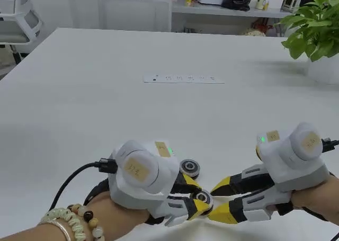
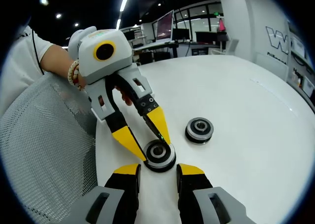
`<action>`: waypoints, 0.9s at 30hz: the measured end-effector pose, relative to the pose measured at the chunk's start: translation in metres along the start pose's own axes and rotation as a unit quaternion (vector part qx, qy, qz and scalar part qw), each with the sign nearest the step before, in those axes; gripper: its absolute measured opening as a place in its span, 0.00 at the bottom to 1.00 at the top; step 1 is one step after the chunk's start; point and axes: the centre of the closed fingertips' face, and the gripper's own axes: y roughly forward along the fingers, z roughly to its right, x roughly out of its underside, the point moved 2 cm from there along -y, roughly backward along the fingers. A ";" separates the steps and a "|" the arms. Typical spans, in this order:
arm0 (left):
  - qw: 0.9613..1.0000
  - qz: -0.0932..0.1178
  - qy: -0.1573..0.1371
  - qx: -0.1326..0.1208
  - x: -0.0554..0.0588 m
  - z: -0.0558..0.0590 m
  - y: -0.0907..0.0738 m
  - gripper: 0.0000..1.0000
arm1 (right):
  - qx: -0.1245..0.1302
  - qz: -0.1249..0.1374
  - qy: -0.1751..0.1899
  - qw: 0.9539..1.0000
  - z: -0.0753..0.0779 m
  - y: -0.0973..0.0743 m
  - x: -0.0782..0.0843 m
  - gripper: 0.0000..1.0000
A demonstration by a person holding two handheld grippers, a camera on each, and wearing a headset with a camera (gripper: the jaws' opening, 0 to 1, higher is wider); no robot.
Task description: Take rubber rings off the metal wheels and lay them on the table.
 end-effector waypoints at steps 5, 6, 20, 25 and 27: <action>1.000 0.014 -0.022 0.001 0.002 -0.001 0.000 0.17 | 0.000 0.003 0.000 1.000 0.000 0.000 -0.001 0.26; 1.000 0.015 -0.016 -0.002 0.002 -0.002 -0.001 0.15 | 0.001 0.003 -0.001 1.000 0.001 0.000 -0.001 0.26; 0.999 0.032 -0.007 0.004 0.004 -0.003 -0.004 0.14 | 0.016 0.008 -0.024 1.000 0.003 0.007 -0.006 0.26; 0.999 0.033 -0.006 0.004 0.004 -0.003 -0.005 0.14 | 0.010 0.009 -0.023 1.000 0.001 0.007 -0.005 0.23; 0.999 0.033 -0.005 0.003 0.004 -0.003 -0.005 0.14 | 0.009 0.009 -0.024 1.000 0.001 0.007 -0.005 0.22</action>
